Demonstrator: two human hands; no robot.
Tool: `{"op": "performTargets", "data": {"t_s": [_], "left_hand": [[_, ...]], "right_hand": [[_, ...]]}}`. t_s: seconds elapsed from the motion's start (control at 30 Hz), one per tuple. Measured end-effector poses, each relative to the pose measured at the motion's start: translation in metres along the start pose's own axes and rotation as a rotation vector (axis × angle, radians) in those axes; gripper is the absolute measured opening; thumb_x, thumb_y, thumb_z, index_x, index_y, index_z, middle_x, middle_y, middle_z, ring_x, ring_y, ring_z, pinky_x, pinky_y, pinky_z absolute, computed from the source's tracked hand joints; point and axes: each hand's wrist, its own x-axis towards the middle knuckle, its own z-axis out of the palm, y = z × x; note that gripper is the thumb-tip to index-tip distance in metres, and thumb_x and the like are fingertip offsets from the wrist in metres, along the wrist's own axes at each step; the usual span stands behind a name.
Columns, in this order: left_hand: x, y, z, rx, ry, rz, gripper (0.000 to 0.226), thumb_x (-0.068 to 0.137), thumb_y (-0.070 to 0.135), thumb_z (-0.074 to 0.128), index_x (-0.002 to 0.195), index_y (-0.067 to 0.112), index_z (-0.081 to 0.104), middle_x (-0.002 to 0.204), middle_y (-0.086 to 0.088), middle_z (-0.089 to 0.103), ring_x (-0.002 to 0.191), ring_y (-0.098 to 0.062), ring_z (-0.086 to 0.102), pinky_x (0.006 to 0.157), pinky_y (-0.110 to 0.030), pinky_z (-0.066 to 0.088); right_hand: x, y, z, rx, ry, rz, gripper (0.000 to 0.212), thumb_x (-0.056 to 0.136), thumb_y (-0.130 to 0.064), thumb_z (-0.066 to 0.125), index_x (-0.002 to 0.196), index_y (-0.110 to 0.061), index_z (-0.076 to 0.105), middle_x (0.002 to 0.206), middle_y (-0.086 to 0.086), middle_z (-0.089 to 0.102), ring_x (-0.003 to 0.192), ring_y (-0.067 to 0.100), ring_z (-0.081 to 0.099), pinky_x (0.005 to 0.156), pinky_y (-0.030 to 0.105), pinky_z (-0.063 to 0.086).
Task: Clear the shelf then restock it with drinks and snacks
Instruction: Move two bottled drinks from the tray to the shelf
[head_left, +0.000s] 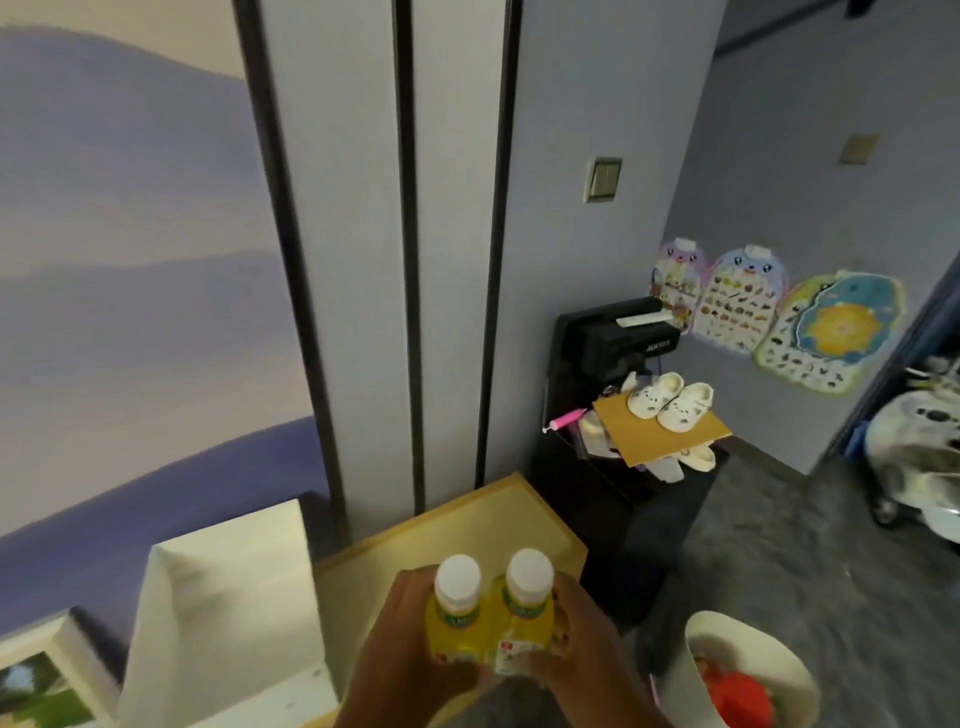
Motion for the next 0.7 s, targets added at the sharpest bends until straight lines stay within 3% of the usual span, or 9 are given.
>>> {"op": "performTargets", "data": {"t_s": [0.13,0.27,0.43,0.6,0.7], "left_hand": [[0.083,-0.022,0.046,-0.011,0.009,-0.014,0.079,0.051,0.036,0.092,0.103,0.052,0.034,0.11,0.029,0.037,0.109,-0.006,0.049,0.083,-0.016,0.038],[0.157,-0.044,0.081,-0.037,0.029,-0.079,0.083,0.051,0.043,0.092,0.108,0.055,0.034,0.113,0.03,0.039,0.107,0.005,0.047,0.089,-0.022,0.043],[0.227,-0.075,0.11,-0.018,0.034,-0.066,0.086,0.046,0.044,0.092,0.112,0.05,0.037,0.116,0.029,0.039,0.108,0.006,0.044,0.085,-0.021,0.044],[0.281,-0.113,0.143,-0.011,0.112,-0.188,0.083,0.047,0.042,0.093,0.112,0.045,0.04,0.113,0.027,0.042,0.105,0.0,0.05,0.082,-0.027,0.051],[0.301,-0.138,0.166,-0.008,0.181,-0.244,0.082,0.048,0.038,0.095,0.111,0.041,0.043,0.111,0.026,0.043,0.103,-0.004,0.052,0.082,-0.025,0.052]], "right_hand": [[0.083,0.031,-0.035,-0.054,-0.037,0.024,0.081,0.062,-0.047,0.088,0.122,-0.072,0.04,0.133,-0.024,0.058,0.123,0.001,0.057,0.102,0.037,0.052],[0.17,0.066,-0.062,-0.143,-0.081,0.083,0.075,0.073,-0.025,0.084,0.123,-0.063,0.043,0.129,-0.024,0.059,0.12,-0.006,0.056,0.103,0.033,0.051],[0.253,0.086,-0.078,-0.176,-0.142,0.194,0.075,0.06,-0.046,0.081,0.119,-0.064,0.038,0.131,-0.026,0.052,0.123,0.0,0.053,0.109,0.037,0.046],[0.334,0.123,-0.077,-0.228,-0.269,0.163,0.064,0.082,-0.033,0.08,0.124,-0.056,0.037,0.134,-0.027,0.05,0.131,0.003,0.047,0.115,0.038,0.036],[0.372,0.148,-0.072,-0.219,-0.348,0.171,0.063,0.086,-0.024,0.077,0.126,-0.054,0.039,0.134,-0.029,0.05,0.129,-0.001,0.047,0.111,0.034,0.039]]}}
